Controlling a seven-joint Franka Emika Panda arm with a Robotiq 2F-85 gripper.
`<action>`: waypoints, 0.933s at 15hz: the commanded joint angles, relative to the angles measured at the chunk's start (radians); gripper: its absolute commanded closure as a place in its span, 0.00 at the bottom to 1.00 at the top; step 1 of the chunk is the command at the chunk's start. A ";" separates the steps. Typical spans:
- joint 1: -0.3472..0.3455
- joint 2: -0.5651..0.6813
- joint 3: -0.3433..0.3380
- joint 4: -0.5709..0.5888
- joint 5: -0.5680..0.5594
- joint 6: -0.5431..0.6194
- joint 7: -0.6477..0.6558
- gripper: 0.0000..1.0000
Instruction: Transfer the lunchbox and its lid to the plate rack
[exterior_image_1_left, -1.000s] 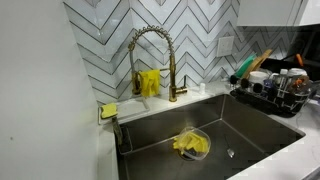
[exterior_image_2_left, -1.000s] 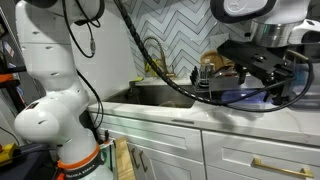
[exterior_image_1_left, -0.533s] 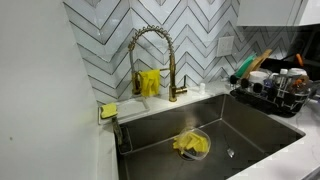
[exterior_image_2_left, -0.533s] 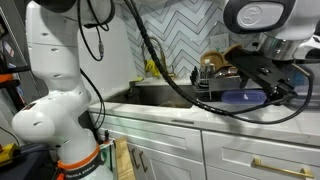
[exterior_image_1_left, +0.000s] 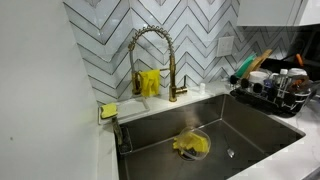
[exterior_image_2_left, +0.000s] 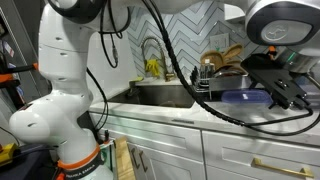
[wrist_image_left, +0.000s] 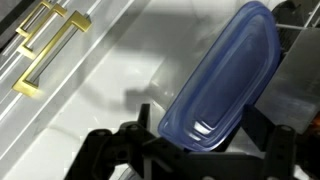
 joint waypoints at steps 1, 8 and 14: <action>-0.054 0.067 0.032 0.083 0.044 -0.054 -0.027 0.26; -0.077 0.099 0.044 0.141 0.039 -0.078 -0.023 0.77; -0.078 0.098 0.043 0.156 0.031 -0.080 -0.016 0.97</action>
